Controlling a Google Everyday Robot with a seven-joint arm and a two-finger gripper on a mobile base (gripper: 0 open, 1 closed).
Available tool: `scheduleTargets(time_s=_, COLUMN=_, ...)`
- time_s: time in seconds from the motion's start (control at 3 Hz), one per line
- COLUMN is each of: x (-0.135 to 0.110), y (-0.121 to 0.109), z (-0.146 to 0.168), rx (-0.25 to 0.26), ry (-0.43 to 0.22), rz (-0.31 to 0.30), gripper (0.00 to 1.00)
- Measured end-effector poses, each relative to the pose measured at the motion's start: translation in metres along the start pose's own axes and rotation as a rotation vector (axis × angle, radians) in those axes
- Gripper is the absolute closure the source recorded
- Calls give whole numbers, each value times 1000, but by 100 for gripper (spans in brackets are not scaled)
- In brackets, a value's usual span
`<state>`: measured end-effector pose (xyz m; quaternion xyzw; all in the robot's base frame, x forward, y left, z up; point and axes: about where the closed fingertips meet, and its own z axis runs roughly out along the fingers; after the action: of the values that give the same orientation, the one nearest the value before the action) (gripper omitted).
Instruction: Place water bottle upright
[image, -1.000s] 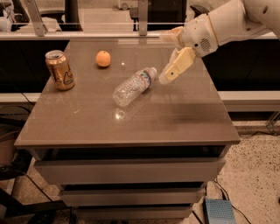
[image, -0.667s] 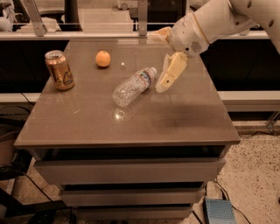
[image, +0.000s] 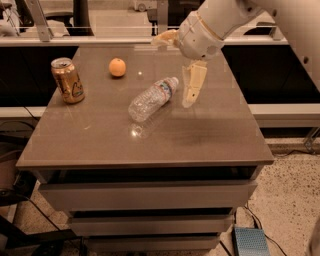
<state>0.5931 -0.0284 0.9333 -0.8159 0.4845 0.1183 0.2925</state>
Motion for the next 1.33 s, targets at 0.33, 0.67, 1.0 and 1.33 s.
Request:
scheduleTargets(time_s=0.33, x=7, y=-15, z=11, rx=-60, ry=106, rz=-125, gripper=0)
scheduleTargets(time_s=0.67, x=17, y=-27, z=26, rx=-130, ry=217, rz=-211, gripper=0)
scheduleTargets(time_s=1.0, x=18, y=-33, z=31, rx=-127, ry=230, rz=-221, gripper=0)
scheduleTargets(time_s=1.33, x=8, y=-32, z=33, rx=-137, ry=269, rz=-312, gripper=0)
